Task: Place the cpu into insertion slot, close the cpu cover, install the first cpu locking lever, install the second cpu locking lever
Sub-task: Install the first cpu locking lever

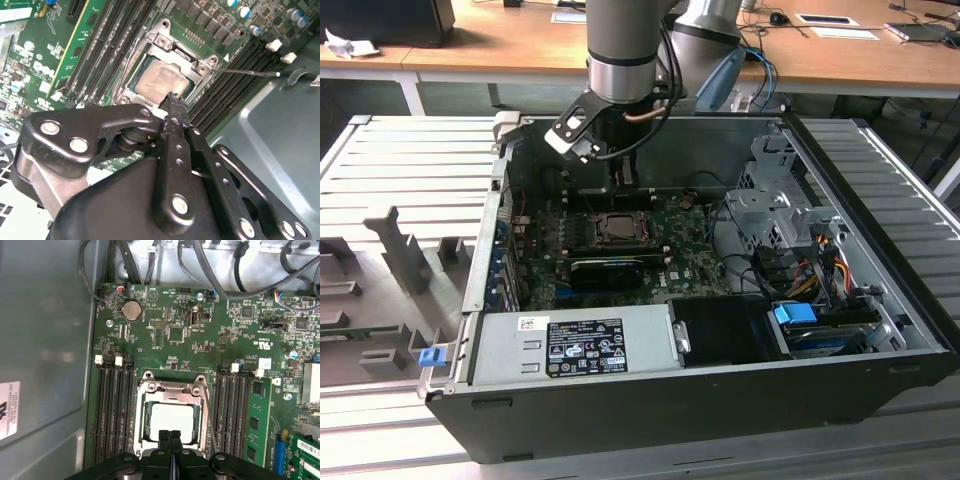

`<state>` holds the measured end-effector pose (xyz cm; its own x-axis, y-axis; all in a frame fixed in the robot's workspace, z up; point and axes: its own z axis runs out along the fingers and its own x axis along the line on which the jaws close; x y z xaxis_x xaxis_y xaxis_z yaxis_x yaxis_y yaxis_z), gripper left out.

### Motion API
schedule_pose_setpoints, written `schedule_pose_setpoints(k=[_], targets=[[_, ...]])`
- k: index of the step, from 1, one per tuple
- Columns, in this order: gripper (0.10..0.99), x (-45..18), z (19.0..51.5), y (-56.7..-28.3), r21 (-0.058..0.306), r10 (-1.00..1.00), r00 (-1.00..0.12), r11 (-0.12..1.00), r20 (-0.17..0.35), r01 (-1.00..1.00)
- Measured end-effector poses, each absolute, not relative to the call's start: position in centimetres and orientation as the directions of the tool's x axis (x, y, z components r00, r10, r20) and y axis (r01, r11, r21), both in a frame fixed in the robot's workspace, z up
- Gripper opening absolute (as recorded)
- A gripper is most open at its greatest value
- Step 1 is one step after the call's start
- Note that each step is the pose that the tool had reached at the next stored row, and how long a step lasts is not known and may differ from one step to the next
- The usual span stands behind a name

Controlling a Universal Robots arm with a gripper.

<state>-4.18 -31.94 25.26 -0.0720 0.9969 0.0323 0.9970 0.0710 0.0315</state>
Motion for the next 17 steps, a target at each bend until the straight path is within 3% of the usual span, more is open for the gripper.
schedule_pose_setpoints(k=[17], targets=[[0.106,-4.17,25.69,-31.94,0.032,0.958,-0.283,0.283,0.032,0.959]])
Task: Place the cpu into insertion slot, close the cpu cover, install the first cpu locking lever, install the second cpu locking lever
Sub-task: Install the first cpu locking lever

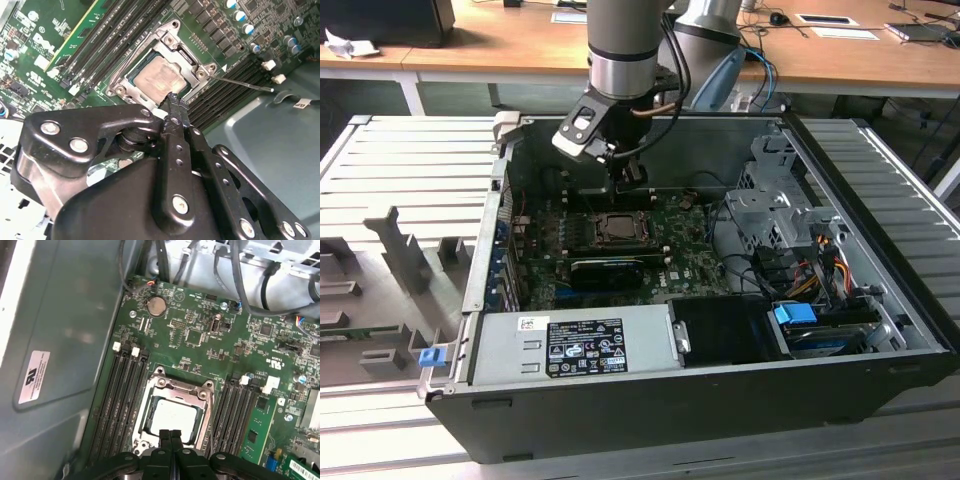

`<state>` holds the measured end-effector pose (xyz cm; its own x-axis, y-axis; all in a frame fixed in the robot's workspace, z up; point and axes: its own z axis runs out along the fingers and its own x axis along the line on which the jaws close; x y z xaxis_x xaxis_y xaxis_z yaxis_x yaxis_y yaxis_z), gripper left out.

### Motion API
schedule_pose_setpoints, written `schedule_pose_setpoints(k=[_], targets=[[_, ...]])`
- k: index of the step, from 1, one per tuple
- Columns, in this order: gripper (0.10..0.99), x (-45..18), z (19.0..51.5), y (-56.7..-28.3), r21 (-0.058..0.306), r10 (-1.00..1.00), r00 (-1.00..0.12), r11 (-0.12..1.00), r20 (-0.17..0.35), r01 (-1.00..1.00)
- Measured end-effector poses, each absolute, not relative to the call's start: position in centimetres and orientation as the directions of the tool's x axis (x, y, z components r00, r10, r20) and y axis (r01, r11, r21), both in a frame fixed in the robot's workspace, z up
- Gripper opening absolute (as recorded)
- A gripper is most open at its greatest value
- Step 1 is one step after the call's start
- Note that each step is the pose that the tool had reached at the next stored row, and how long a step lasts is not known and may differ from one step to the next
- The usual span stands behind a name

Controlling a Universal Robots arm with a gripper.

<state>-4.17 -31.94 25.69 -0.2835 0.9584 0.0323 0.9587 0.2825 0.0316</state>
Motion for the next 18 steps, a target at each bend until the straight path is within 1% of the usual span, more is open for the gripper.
schedule_pose_setpoints(k=[9,18], targets=[[0.106,-4.17,25.69,-31.94,0.032,0.907,-0.419,0.418,0.032,0.908],[0.106,-4.17,25.69,-31.94,0.032,0.860,-0.510,0.509,0.032,0.860]])
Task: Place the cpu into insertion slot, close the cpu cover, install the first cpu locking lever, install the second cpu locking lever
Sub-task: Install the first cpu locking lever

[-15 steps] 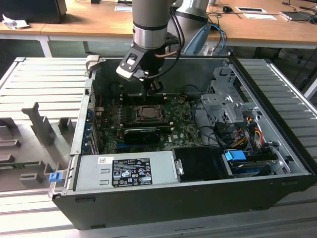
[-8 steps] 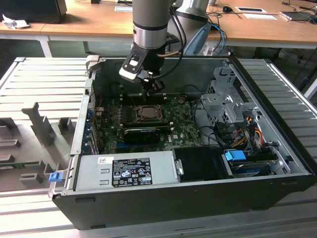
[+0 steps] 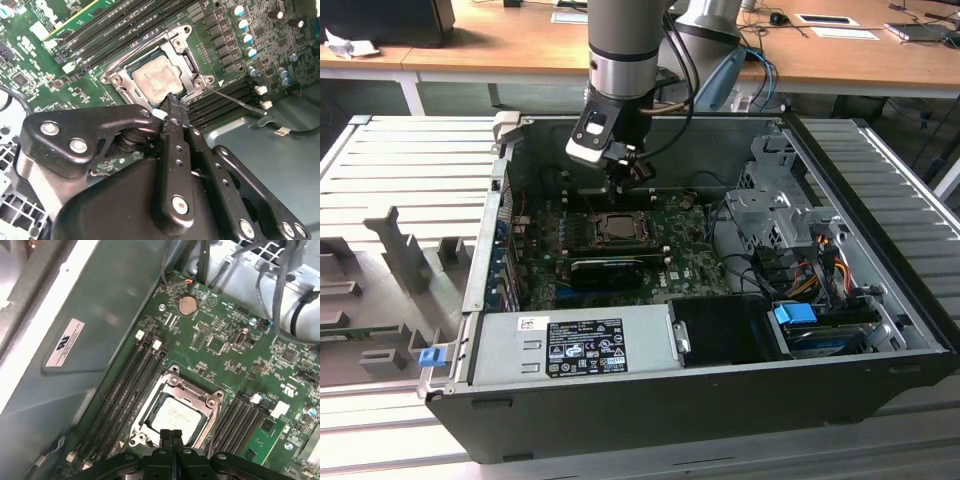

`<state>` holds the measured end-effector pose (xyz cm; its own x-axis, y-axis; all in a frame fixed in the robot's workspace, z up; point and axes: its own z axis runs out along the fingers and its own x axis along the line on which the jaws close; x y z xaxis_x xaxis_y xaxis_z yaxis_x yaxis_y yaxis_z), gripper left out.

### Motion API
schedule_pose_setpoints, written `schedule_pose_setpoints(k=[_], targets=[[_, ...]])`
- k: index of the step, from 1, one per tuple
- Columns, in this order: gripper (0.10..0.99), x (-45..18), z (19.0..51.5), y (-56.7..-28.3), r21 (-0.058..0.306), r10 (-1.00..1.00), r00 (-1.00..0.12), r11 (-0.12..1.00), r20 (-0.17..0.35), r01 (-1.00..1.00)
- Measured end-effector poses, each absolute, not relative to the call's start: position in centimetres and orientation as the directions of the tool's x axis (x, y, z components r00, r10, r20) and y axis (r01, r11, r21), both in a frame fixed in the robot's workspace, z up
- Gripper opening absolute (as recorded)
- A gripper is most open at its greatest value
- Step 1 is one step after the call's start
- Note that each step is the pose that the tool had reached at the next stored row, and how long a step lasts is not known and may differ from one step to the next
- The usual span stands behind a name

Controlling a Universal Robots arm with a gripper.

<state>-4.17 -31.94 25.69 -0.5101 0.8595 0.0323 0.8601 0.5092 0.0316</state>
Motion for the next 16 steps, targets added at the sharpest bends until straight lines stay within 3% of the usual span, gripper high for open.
schedule_pose_setpoints(k=[16], targets=[[0.106,-4.17,25.69,-31.94,0.032,0.754,-0.656,0.656,0.032,0.754]])
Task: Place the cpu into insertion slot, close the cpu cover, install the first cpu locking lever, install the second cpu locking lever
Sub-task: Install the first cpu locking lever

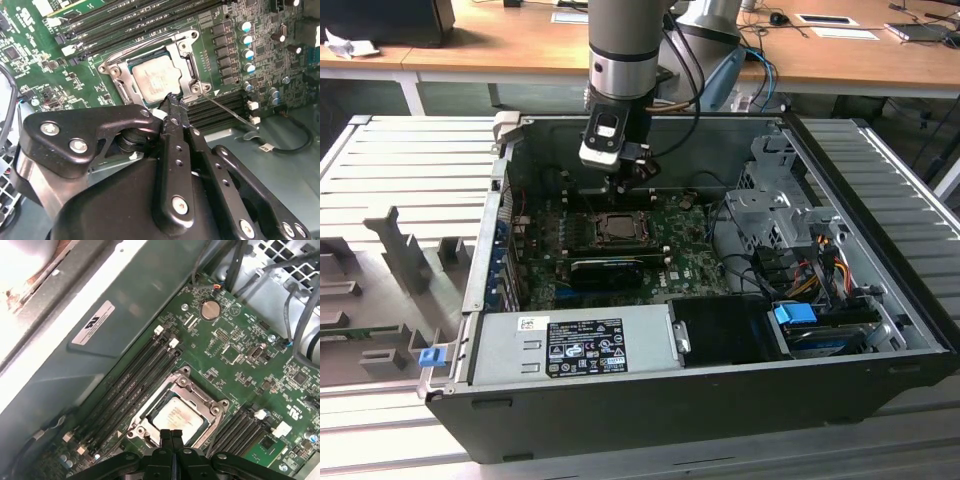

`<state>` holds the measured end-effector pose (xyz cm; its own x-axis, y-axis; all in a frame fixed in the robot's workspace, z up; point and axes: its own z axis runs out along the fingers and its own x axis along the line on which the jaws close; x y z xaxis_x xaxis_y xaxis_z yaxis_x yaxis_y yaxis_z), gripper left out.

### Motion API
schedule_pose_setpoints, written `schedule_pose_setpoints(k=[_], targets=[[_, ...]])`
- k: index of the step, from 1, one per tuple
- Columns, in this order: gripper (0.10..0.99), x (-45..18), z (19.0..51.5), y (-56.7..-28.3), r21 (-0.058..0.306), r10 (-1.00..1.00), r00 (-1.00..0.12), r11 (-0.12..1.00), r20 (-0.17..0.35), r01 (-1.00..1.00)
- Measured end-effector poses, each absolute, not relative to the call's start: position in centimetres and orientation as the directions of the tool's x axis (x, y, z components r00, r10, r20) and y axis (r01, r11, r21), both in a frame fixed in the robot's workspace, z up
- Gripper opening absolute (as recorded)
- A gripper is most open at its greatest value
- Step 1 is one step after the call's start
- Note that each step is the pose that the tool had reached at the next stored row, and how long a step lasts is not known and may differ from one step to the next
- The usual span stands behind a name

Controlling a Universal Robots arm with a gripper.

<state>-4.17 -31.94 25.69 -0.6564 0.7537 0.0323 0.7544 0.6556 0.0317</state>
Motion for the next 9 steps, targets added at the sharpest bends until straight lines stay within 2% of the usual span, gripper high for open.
schedule_pose_setpoints(k=[9], targets=[[0.106,-4.17,25.69,-31.94,0.032,0.698,-0.715,0.714,0.032,0.699]])
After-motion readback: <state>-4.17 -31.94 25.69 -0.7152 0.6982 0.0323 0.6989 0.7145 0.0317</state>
